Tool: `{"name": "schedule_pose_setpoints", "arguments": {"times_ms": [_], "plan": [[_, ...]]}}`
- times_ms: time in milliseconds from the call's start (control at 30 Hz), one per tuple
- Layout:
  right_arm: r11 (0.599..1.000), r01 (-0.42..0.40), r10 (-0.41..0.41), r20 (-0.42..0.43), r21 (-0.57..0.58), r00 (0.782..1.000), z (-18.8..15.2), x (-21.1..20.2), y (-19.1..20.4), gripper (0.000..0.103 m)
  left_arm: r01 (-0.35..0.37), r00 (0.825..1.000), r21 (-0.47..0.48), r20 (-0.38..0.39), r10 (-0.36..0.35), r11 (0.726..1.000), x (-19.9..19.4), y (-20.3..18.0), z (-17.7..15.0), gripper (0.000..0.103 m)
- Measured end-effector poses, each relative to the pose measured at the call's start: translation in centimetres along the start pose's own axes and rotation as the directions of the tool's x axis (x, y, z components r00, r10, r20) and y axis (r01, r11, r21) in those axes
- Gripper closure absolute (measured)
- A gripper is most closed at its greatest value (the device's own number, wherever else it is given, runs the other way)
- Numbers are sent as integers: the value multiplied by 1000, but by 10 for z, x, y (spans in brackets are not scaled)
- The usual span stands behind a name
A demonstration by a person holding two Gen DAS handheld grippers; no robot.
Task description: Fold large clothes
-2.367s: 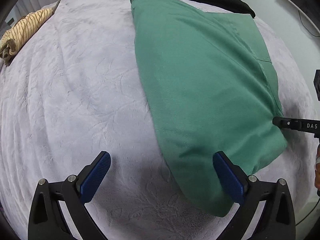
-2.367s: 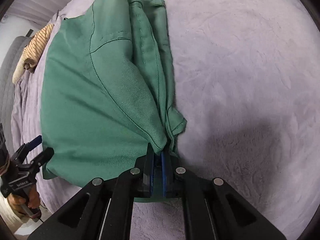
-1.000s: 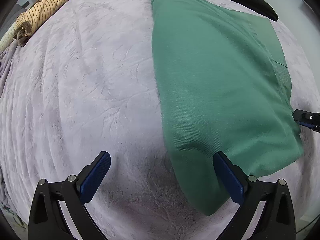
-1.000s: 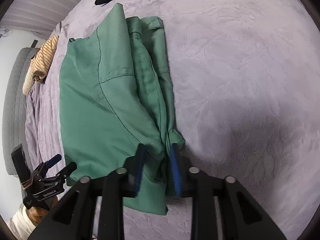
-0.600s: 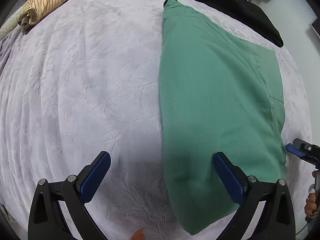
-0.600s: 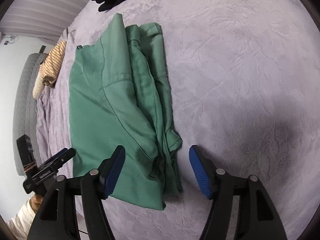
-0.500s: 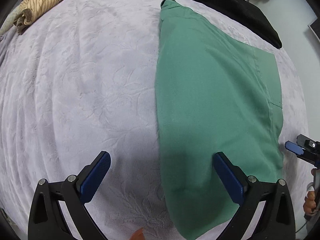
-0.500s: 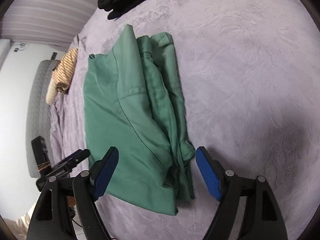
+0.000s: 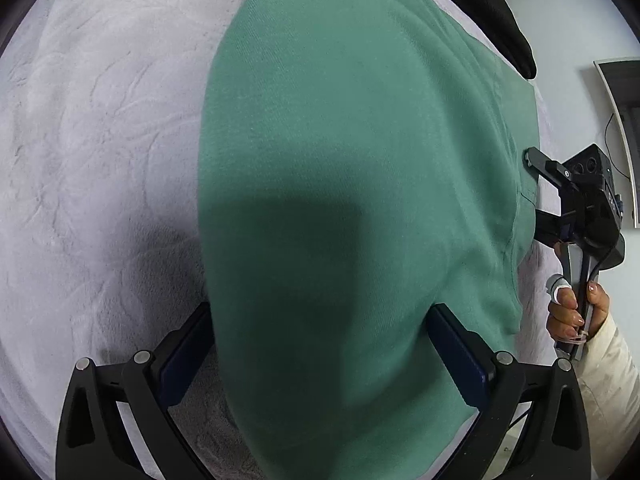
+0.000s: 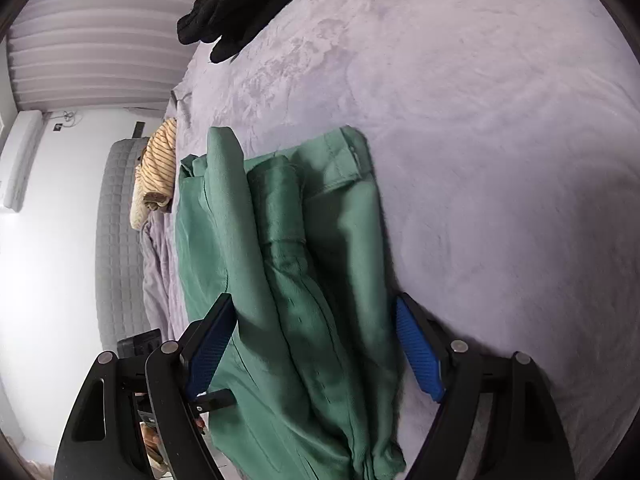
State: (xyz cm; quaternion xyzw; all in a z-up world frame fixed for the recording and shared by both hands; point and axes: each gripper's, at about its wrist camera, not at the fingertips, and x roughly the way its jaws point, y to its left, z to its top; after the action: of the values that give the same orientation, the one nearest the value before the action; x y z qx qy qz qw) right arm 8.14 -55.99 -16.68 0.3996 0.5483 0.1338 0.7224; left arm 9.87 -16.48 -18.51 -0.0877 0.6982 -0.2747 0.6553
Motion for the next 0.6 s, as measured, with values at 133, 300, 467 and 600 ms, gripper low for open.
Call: {"name": "schedule_pose_setpoints", "arguments": {"times_ms": [133,300,467,600], "plan": [[999,-43,43,-11,30,999,16,15,0,21,14,1000,-4,-9,-14,1000,1,-1,-3,0],[991,-86,87,-7,105,996,18,22,-5,74,-26,999,53,45,24,998,-11,-15,-11,36],[978,-183,181,23,105,983,10,11,5,82,34,995,105,94,-44,994,-42,-25,-21,61],[960,-261,257,51,99,965,-1,-4,26,82,73,987,142,132,-92,987,-70,-32,-36,62]]}}
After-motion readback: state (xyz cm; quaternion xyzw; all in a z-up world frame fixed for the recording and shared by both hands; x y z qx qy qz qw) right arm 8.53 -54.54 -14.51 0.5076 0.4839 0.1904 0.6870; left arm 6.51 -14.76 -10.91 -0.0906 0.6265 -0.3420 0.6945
